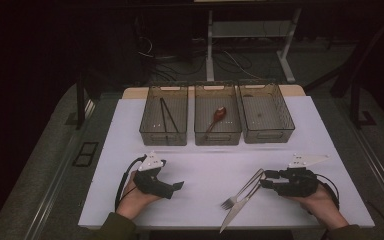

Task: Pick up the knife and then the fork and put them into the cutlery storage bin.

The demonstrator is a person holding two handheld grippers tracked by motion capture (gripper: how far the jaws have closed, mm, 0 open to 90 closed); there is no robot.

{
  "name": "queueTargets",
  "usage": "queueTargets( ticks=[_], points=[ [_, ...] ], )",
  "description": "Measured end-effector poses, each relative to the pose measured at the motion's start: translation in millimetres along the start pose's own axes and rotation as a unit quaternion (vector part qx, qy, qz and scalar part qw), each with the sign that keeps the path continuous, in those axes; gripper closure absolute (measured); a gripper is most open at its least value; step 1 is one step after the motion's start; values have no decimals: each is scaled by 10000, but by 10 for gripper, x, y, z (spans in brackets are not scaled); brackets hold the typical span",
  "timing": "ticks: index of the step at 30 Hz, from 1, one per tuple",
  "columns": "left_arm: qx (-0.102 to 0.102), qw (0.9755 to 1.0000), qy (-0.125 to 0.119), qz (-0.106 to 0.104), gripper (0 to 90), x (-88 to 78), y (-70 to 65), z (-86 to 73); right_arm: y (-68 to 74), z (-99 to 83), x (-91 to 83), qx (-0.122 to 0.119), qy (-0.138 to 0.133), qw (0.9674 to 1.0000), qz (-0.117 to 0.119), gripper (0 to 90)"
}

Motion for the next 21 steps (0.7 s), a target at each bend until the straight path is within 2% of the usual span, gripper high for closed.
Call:
queueTargets(
  ticks=[6,9,17,21],
  points=[
    [-10,10000,30,27,0,2,26,-13,149,11,81,-99,173,9992,353,795],
    [-8,10000,31,34,0,0,30,-14,248,-3,144,-190,287,9976,594,881],
    [-7,10000,7,0,0,2,15,-10,484,-66,281,-475,582,9922,997,887],
    [-3,10000,-11,-7,0,0,10,-1,621,-116,361,-606,744,9879,1214,887]
  ],
)
Point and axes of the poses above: each handheld gripper's, and its own axes: x roughly forward along the jaws, z roughly out of its top, y roughly to its left, the point moved 8 cm from there along x, roughly forward along the jaws, and after that the axes turned 5 degrees about x, right-handed, at the moved point
